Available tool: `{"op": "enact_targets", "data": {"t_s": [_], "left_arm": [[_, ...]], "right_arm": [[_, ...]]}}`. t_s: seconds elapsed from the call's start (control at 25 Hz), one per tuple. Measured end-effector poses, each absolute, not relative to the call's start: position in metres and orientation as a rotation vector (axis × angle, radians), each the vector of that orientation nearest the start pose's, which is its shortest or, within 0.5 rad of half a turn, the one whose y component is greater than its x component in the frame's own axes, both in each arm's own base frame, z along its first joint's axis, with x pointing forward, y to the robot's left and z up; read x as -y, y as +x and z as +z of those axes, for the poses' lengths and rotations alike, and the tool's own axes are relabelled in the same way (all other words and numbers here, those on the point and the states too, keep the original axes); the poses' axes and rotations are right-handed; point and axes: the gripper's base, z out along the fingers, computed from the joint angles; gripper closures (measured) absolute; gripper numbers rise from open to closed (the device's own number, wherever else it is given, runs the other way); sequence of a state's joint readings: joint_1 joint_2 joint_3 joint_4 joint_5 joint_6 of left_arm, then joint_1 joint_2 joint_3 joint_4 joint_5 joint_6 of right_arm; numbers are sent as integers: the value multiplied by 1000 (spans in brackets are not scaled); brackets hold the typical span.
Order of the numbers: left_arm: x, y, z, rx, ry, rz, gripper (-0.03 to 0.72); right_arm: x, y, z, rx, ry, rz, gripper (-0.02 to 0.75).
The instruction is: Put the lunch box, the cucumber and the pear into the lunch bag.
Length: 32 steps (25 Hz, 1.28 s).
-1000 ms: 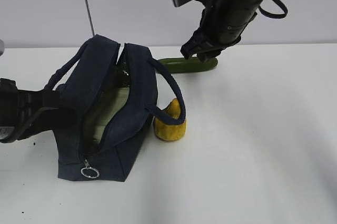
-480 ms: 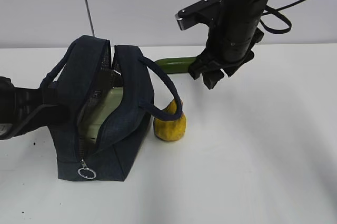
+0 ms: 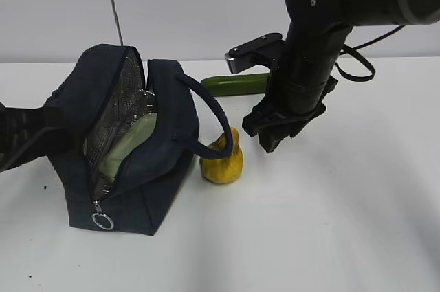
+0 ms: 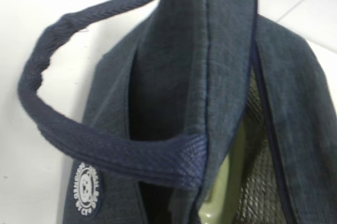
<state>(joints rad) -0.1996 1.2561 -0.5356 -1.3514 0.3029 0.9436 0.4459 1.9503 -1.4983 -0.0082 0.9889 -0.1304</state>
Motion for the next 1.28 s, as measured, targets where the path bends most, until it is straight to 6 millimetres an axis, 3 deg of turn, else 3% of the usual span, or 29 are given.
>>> {"op": "enact_targets", "data": {"t_s": [0.28, 0.6, 1.12, 1.28], "left_arm": [[53, 226, 216, -2305, -153, -594, 707], [51, 226, 216, -2310, -128, -565, 707], [51, 226, 215, -2314, -110, -558, 707], [51, 225, 215, -2318, -104, -570, 707]], "right_arm": [[-182, 362, 214, -2754, -911, 174, 320], [-193, 368, 218, -2630, -907, 304, 314], [-204, 380, 186, -2614, -861, 392, 309], [-206, 383, 182, -2607, -851, 395, 351]]}}
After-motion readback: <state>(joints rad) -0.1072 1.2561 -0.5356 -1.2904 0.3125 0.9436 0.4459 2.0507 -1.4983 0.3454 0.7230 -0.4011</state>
